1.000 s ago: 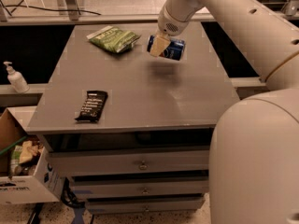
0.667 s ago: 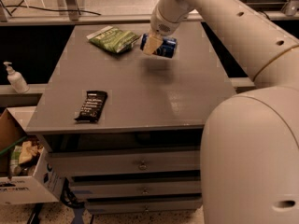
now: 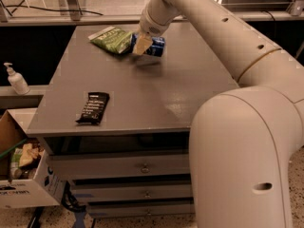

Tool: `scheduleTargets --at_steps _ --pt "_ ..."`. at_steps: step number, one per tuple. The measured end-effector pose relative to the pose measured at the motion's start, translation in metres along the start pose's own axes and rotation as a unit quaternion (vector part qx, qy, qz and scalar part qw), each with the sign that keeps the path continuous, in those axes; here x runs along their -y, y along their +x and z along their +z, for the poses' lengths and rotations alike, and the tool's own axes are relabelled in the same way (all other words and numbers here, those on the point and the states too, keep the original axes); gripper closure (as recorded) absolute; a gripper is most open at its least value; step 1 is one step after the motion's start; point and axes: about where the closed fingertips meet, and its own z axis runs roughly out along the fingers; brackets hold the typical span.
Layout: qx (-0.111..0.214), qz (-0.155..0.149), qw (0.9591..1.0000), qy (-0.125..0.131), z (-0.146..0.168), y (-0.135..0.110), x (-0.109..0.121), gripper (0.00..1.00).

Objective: Move pepsi can near green jalapeno chip bag

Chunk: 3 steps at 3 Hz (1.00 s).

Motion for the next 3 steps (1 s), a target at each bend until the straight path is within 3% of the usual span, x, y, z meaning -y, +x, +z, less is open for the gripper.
scheduleTargets --at_steps 1,3 --pt "0.002 -0.035 0.9994 -0.008 0.017 -0.011 -0.003 1.0" --pt "-0.009 -0.078 0.9964 -0.031 0.04 -0.017 -0.013 0.59"
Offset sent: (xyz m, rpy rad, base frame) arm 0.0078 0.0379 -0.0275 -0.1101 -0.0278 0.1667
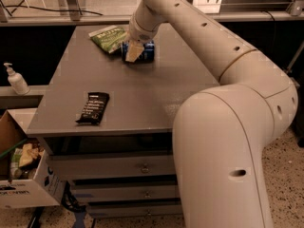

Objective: Move pepsi can near green jalapeno chip bag

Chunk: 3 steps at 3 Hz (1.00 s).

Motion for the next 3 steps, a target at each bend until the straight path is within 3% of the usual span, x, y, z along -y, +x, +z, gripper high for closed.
scheduleTargets --at_steps 2,3 --pt "-0.003 -0.012 0.9999 -0.008 0.0027 -0.0029 -0.0006 0.13" --pt "-0.002 -0.013 0.9999 -0.009 0.0016 -0.0035 0.0005 0.0"
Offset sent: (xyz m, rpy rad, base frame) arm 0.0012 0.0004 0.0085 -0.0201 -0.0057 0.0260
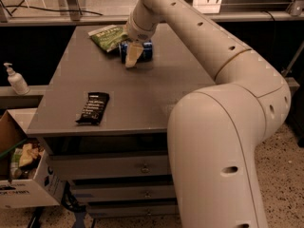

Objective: Move pepsi can near green jalapeno chip bag

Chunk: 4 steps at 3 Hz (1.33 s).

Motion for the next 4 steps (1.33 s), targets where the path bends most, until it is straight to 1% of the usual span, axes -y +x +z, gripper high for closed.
scheduleTargets --at_steps 1,2,3,4 --pt "0.001 0.0 1.0 0.0 0.0 0.0 0.0 0.0" --pt "0.006 0.009 0.9999 0.001 -0.004 0.002 0.002 0.0" --pt "0.03 0.056 0.998 -0.003 -0.011 0.022 0.004 0.0" --pt "0.058 0.125 0.9905 -0.003 -0.023 0.055 0.005 0.0"
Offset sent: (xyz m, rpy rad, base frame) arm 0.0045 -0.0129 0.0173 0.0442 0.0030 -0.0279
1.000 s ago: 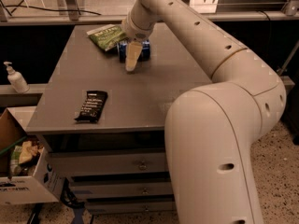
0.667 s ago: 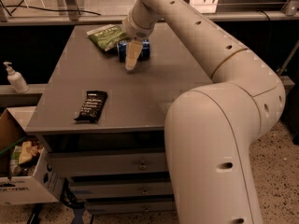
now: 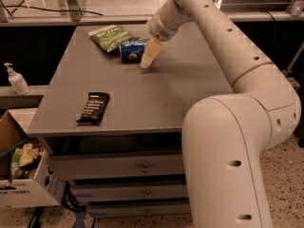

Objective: Move pepsi can near green jalapeno chip bag

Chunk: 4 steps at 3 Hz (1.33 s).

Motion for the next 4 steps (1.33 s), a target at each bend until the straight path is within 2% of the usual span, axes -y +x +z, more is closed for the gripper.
scheduleTargets --at_steps 1,2,4 --pt "0.015 0.05 0.9986 0.01 -0.019 0.027 0.008 0.0" --pt "0.024 0.086 0.9958 0.019 -0.04 0.048 0.012 0.0" --pt "0.049 0.142 0.9886 0.01 -0.081 0.068 0.0 0.0"
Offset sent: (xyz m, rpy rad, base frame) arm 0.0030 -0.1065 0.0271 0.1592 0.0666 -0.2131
